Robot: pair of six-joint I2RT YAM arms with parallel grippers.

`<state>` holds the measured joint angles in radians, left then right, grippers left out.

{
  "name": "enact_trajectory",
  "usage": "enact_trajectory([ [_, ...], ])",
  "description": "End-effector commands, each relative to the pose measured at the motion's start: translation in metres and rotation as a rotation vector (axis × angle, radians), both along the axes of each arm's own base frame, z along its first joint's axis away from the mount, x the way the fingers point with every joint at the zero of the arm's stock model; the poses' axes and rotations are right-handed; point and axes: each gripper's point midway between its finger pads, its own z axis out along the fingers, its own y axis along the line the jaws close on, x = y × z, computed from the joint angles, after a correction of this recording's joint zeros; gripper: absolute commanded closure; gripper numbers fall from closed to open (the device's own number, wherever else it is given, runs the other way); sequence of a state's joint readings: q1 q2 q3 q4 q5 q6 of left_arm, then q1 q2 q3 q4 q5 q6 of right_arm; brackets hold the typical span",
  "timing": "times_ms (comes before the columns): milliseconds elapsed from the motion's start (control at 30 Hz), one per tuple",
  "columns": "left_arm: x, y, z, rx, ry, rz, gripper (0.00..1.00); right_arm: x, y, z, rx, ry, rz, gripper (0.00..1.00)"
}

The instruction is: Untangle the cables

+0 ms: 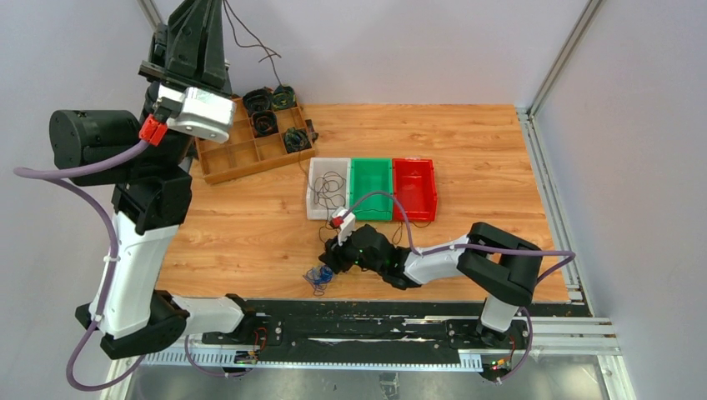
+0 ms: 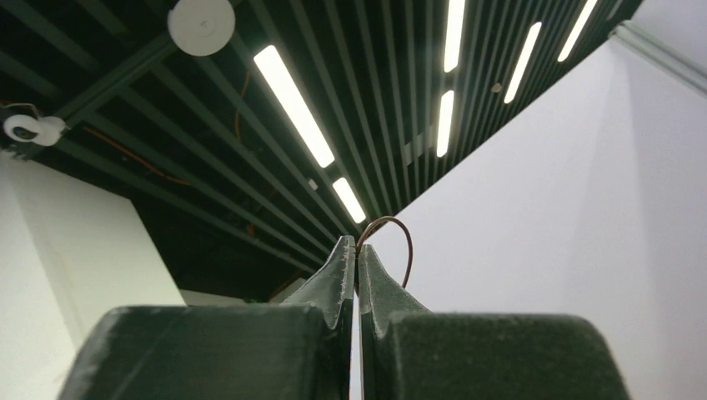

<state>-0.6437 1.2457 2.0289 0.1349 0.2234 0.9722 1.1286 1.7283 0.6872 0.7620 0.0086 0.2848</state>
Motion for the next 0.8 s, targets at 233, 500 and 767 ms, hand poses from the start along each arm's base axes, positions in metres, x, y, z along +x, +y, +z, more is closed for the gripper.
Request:
enact_trajectory([
  [233,-0.025,0.057,0.074,-0.296,-0.264,0.192,1.00,-0.006,-0.016,-0.022,-0.017,-0.011,-0.045,0.29],
  [500,-0.008,0.035,0.049,-0.210,-0.209,0.164,1.00,-0.009,-0.019,-0.006,0.029,-0.023,-0.047,0.25],
  [767,0.026,0.014,-0.006,-0.106,-0.078,0.184,1.00,-0.003,-0.021,0.068,0.115,-0.038,-0.064,0.18],
])
